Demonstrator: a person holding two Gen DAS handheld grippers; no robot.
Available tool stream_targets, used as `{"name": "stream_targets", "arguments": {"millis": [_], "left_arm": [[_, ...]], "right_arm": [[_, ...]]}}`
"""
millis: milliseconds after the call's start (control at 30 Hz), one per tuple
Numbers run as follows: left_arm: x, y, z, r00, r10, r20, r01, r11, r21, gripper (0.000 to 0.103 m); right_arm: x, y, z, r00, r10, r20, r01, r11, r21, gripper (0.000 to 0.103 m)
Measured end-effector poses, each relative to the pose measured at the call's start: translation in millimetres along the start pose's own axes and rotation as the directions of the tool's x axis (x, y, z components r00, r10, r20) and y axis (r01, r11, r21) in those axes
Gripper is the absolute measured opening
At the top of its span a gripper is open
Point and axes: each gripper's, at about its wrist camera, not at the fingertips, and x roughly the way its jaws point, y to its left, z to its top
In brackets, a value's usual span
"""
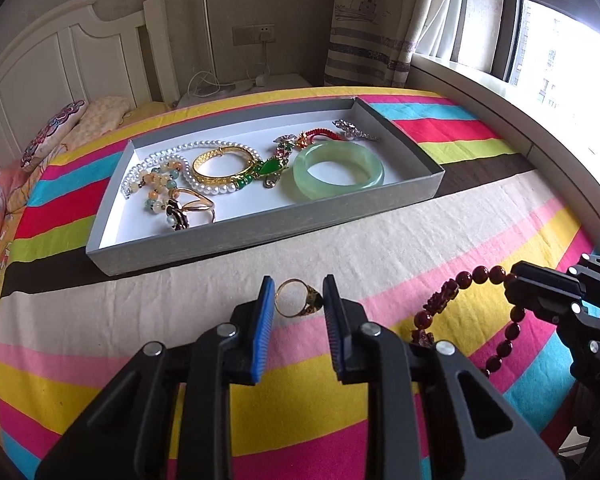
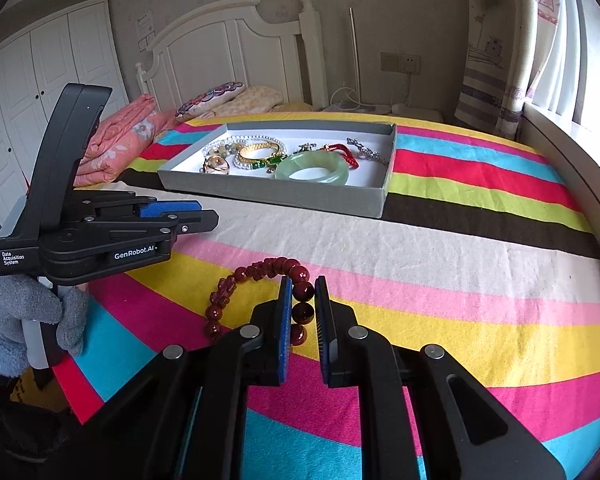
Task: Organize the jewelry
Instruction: 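Grasp the gold ring with green stone with the left gripper while the right lifts the bracelet, then carry the ring and the dark red bracelet over the box with both grippers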
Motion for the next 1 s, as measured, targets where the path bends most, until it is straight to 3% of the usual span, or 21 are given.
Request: {"name": "stream_targets", "arguments": {"millis": [367, 633, 1000], "left_arm": [[-48, 14, 22, 0.996, 0.002, 0.094, -0.002, 1.0, 0.0, 0.024], [-72, 28, 37, 0.99, 0.011, 0.138, -0.01, 1.0, -0.009, 0.024], [-64, 37, 67, 0.989, -0.008, 0.146, 0.01, 1.0, -0.016, 0.024]], "right_arm": [[-39, 22, 32, 0.992, -0.002, 0.124, 0.011, 0.997, -0.075, 0.012], [-52, 15, 55, 0.982, -0.021, 0.187, 0.037, 0.996, -0.082, 0.012], [-45, 0, 96, 0.975, -0.063, 0.214, 0.084, 0.992, -0.093, 0.012]]}}
